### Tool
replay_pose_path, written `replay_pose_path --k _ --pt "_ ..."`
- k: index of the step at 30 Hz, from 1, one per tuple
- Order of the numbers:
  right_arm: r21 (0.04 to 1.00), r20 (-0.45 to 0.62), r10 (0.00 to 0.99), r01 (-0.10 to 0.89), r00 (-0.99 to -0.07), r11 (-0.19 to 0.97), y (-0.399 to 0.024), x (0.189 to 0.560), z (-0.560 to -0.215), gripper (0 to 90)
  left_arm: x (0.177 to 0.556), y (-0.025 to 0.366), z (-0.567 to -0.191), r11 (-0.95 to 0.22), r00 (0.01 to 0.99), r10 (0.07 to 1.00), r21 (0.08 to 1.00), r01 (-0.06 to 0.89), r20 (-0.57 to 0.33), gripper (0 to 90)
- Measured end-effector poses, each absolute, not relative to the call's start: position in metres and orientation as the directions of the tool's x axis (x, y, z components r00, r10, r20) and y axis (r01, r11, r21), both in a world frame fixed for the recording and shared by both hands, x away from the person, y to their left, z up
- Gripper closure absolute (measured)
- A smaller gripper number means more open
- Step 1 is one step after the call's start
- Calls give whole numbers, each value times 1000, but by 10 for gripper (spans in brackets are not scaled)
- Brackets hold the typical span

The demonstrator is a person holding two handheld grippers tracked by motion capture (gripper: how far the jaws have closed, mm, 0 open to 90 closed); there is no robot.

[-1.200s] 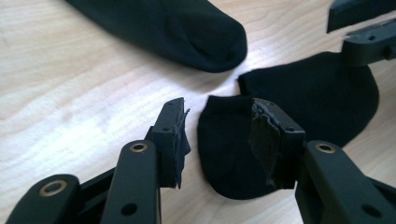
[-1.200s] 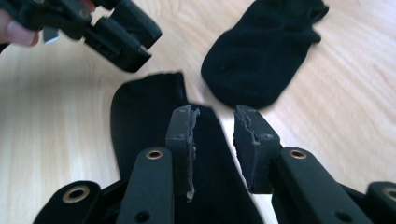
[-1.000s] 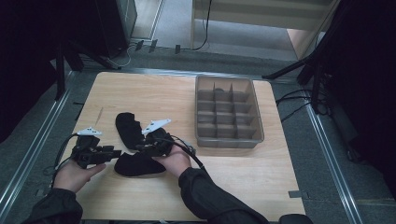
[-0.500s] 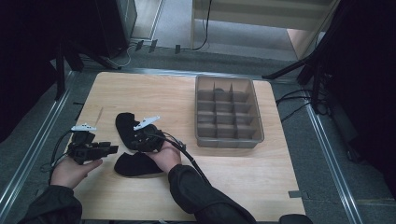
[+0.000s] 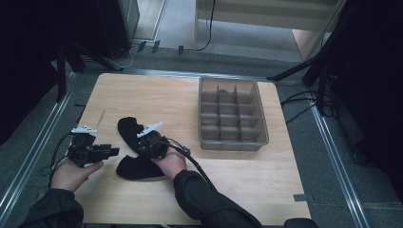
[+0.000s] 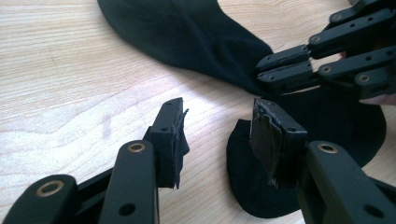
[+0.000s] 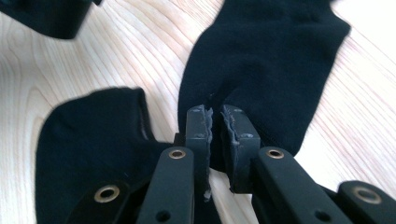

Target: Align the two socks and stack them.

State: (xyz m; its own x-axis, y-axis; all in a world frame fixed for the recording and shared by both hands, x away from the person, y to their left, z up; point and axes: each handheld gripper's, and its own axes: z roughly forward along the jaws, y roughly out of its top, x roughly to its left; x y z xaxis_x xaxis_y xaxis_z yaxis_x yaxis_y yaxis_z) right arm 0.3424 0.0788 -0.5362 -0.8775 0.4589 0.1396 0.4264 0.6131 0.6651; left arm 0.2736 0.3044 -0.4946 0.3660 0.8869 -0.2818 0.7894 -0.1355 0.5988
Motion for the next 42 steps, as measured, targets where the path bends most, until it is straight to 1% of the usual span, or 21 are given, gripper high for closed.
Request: replay_pose_path --k 6,16,19,21,23,28,31,39,42 --pt "656 110 461 413 -881 632 64 347 -533 775 275 304 -495 -133 366 890 612 779 -272 533" --pt "655 98 477 418 -873 630 45 356 -533 775 289 304 -499 -130 358 899 626 769 -252 524" --pt "659 91 494 424 -865 622 37 359 -534 757 296 305 -500 -125 355 900 634 764 -251 511" --pt "662 103 509 441 -854 606 32 362 -533 724 299 305 -501 -127 358 900 637 760 -248 503" --pt "672 118 514 449 -850 589 29 363 -531 707 303 305 -502 -127 355 902 636 761 -245 500" --pt "698 100 526 437 -844 567 24 362 -523 679 321 302 -502 -141 355 909 640 755 -218 491" --pt "700 103 533 442 -840 561 23 362 -521 670 331 303 -501 -126 348 910 649 750 -227 493" --pt "705 105 541 446 -834 552 21 362 -522 647 356 302 -502 -137 348 912 639 757 -217 498" --pt "711 102 548 446 -830 543 21 362 -523 622 364 302 -504 -128 343 913 645 753 -220 497"
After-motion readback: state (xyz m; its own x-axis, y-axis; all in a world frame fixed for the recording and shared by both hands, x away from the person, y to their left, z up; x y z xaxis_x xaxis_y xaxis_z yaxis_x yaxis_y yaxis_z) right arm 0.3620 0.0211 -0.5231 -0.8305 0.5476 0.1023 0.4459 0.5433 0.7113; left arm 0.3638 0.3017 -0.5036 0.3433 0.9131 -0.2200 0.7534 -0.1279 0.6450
